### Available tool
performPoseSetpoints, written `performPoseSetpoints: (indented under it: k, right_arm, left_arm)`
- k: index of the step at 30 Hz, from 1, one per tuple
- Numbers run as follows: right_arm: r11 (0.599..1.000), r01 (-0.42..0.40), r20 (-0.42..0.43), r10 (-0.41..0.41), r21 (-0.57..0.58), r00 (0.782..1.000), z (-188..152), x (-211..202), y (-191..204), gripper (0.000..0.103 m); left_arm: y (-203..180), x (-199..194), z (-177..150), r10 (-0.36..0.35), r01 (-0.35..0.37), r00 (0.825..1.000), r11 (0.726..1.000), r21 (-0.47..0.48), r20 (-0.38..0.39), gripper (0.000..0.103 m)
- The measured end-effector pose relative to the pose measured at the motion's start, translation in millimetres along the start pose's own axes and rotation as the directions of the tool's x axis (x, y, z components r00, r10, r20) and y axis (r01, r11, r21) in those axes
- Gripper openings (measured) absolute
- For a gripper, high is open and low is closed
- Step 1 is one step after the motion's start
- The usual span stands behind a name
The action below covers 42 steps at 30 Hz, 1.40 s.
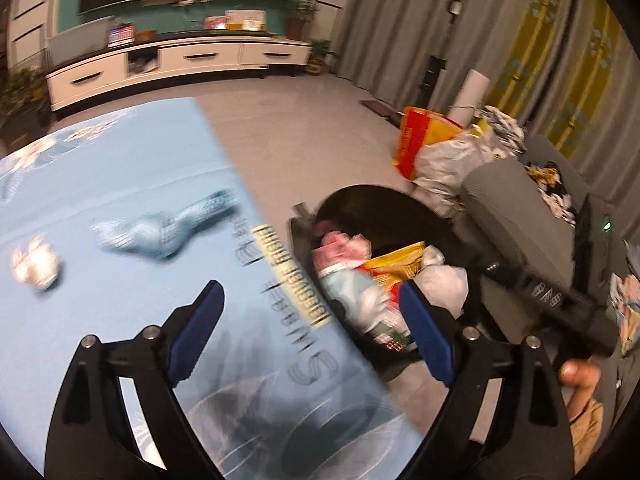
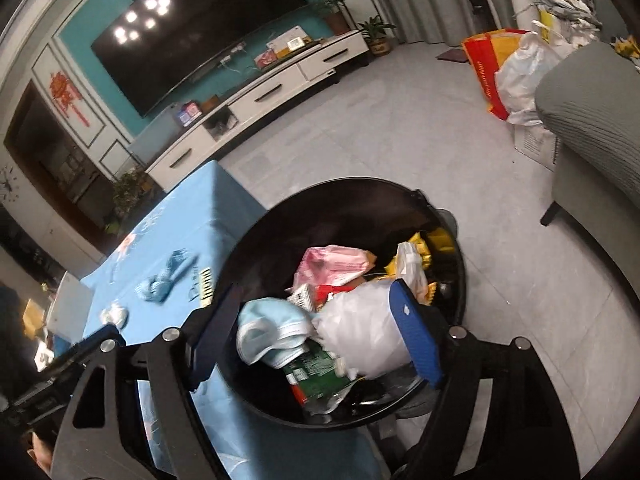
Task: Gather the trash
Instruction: 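Move both tools back over the tissue and blue cloth on the table, then grasp the white tissue with the left tool while the right tool grasps the blue knotted cloth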
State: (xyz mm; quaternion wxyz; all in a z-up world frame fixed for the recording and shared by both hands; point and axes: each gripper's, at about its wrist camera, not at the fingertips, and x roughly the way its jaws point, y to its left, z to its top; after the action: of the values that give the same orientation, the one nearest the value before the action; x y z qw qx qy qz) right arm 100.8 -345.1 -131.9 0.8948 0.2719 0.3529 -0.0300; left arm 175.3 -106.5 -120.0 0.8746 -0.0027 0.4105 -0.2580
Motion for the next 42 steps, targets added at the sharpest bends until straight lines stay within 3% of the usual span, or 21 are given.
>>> performPoseSetpoints:
  k: [5, 10, 17, 21, 29, 42]
  right_arm:
    - [0.998, -0.045, -0.029, 0.044, -0.040, 0.999, -7, -2, 27, 0.076]
    - [0.993, -0.074, -0.083, 0.067, -0.096, 0.994, -21, 3, 57, 0.077]
    - [0.969, -0.104, -0.184, 0.062, -0.224, 0.981, -45, 25, 114, 0.077]
    - [0.949, -0.120, -0.209, 0.059, -0.291, 0.976, -52, 37, 143, 0.077]
    - [0.908, -0.140, -0.242, 0.045, -0.394, 0.969, -54, 73, 190, 0.077]
    - [0.860, -0.136, -0.231, 0.022, -0.492, 0.973, -37, 140, 230, 0.077]
  left_arm:
    - [56, -28, -26, 0.096, -0.097, 0.995, 0.989, -0.114, -0.011, 0.091]
    - [119, -61, -52, 0.167, -0.168, 0.986, 0.950, -0.262, -0.029, 0.093]
    - [174, -91, -81, 0.218, -0.209, 0.976, 0.897, -0.389, -0.022, 0.095]
    - [189, -92, -88, 0.215, -0.205, 0.976, 0.884, -0.419, -0.023, 0.095]
    - [206, -81, -78, 0.207, -0.192, 0.978, 0.881, -0.432, -0.012, 0.095]
    - [217, -28, -20, 0.200, -0.178, 0.980, 0.895, -0.410, 0.012, 0.095]
